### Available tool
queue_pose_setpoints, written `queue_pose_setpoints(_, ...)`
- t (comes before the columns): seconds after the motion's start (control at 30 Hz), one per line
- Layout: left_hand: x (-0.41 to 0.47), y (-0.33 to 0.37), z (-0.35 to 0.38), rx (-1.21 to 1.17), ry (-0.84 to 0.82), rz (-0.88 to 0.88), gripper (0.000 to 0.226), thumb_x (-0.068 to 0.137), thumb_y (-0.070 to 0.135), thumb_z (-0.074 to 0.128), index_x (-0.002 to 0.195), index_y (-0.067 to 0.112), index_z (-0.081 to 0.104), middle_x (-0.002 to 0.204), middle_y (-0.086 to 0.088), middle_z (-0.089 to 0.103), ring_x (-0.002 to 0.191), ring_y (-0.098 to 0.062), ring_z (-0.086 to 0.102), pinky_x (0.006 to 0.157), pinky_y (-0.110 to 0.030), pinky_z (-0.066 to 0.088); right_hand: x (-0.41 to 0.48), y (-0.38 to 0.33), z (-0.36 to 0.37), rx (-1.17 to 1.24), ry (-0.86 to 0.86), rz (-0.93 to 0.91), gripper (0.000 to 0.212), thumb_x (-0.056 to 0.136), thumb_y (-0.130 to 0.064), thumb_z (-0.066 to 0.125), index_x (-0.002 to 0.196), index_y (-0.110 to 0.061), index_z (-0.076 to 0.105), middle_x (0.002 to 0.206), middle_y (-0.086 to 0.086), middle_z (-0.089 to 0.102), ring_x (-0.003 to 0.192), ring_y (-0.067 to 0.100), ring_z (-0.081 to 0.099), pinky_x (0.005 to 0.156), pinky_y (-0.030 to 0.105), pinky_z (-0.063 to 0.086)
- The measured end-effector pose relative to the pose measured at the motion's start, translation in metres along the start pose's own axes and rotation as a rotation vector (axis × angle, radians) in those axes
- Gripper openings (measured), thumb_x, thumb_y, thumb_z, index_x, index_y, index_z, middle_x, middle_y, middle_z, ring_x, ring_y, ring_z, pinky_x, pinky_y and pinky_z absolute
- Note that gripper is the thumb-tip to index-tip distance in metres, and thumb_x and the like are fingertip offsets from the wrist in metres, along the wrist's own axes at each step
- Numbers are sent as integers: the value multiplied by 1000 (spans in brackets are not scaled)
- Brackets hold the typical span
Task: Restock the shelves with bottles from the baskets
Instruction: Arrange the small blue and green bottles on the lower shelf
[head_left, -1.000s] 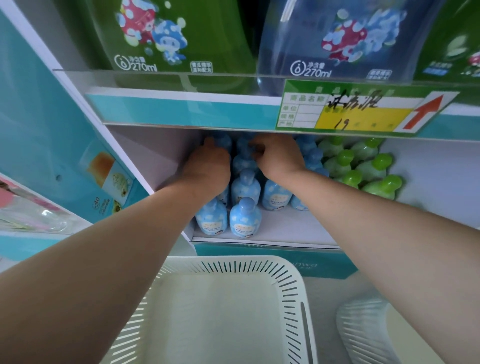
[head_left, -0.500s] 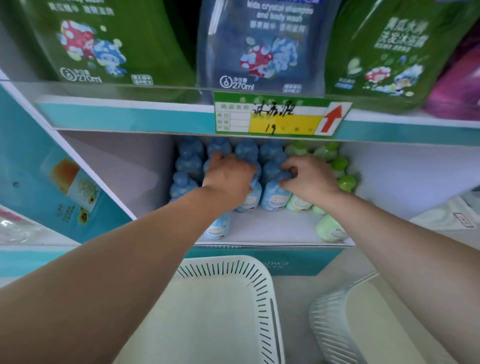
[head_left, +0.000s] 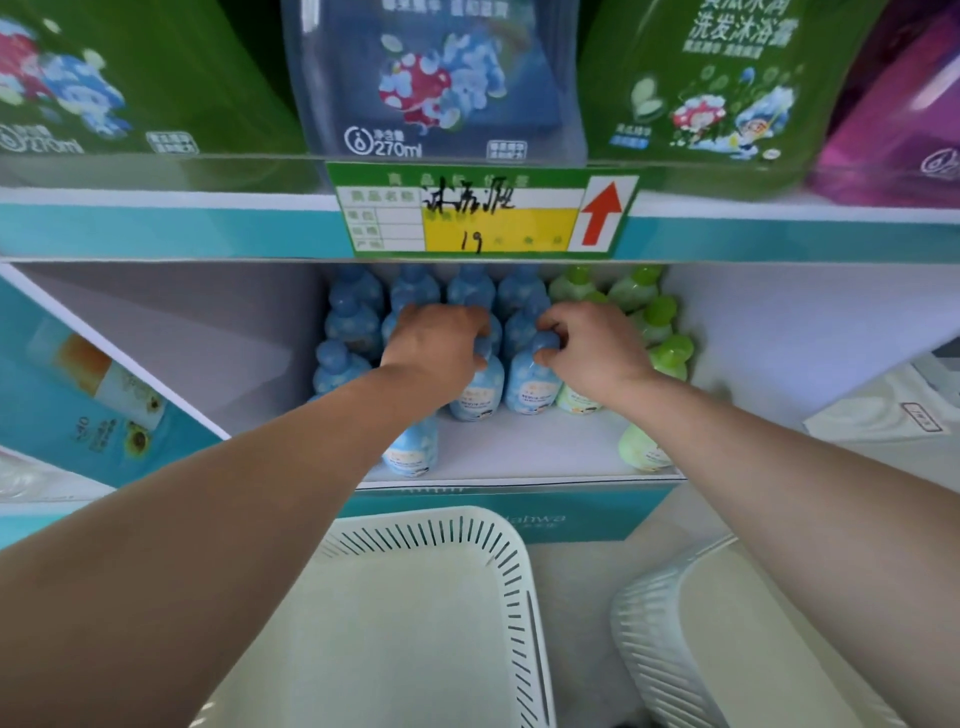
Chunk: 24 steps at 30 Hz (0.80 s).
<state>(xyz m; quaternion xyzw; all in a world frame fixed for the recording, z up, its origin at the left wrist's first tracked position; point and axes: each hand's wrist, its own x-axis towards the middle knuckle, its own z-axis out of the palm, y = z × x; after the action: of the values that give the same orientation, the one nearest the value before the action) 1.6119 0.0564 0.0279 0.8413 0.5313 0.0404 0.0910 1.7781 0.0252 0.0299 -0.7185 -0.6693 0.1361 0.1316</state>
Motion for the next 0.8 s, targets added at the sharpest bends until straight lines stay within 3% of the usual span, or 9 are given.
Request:
queue_pose_setpoints(0.1,1,-2,-5,-64,15,-34,31,85,42,59,111,25,59,105,0,67,101,-23,60,93,-36,43,3,1,-1,96,17,40,28,78,-28,70,105,-21,67,103,0,69,97,22,63,79,28,49)
queue_pose_setpoints(0.2,9,-7,-12,-172,140,-67,20,90,25,53,106,20,64,105,-6,66,99,-27,60,83,-33,48,11,2,-2,129,96,61,21,84,-28,64,103,-21,67,101,0,69,95,21,63,78,28,48)
queue_pose_setpoints(0.3,20,-8,-12,-73,76,-29,28,89,10,50,113,18,63,113,-8,63,105,-28,58,85,-36,48,22,0,0,61,134,38,18,88,-20,58,101,-12,66,99,7,68,94,28,61,78,32,49)
queue_pose_setpoints(0.5,34,-6,-9,-24,19,-32,33,88,23,59,121,21,60,119,-7,62,110,-26,56,87,-34,46,35,0,4,41,127,34,23,88,-19,58,109,-16,67,105,5,69,99,26,61,83,30,48)
queue_pose_setpoints(0.67,36,-4,-4,-24,67,-59,23,89,15,54,109,20,65,107,-5,66,100,-24,59,73,-28,39,36,-1,4,65,137,21,25,89,-17,58,112,-15,67,111,7,68,105,26,60,89,32,48)
queue_pose_setpoints(0.8,35,-2,-8,-10,30,-55,22,89,16,54,108,19,63,105,-6,65,97,-25,59,74,-30,44,33,0,-4,109,125,28,26,86,-20,60,112,-16,66,111,7,68,104,27,61,90,35,49)
